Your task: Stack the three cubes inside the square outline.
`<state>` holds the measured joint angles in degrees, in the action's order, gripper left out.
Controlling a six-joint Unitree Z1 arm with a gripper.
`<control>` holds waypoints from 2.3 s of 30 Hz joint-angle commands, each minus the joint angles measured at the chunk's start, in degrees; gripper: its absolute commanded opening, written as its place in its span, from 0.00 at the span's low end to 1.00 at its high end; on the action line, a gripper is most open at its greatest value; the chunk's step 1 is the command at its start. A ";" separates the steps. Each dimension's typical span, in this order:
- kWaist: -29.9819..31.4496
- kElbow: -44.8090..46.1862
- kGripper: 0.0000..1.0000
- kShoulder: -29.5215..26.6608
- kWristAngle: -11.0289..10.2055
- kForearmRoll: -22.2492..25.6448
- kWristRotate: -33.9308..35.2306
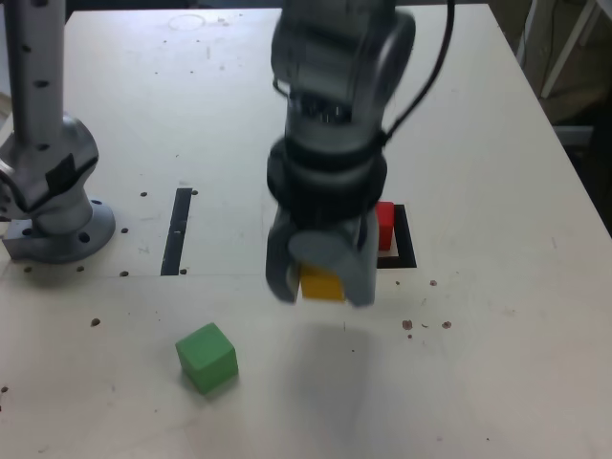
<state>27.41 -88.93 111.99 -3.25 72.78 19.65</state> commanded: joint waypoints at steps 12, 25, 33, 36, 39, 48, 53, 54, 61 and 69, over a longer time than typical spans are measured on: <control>-11.54 -4.05 0.33 -3.45 -1.44 4.20 -9.53; -19.84 -6.38 0.33 0.03 -0.23 3.36 -17.38; -21.94 -6.66 0.33 3.18 0.97 1.72 -19.28; -22.31 -6.74 0.33 4.14 1.30 1.22 -19.53; -22.44 -6.74 0.33 4.65 1.50 1.01 -19.59; -22.98 -6.07 0.33 5.41 2.11 0.92 -19.94; -23.34 -5.80 0.33 5.83 2.11 0.91 -20.02; -23.43 -5.77 0.33 6.03 2.14 0.91 -20.06; -23.65 -5.88 0.33 6.54 2.29 0.88 -20.31; -23.81 -5.45 0.50 6.62 2.29 0.82 -20.40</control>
<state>3.75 -94.54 118.35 -1.04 73.73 -0.61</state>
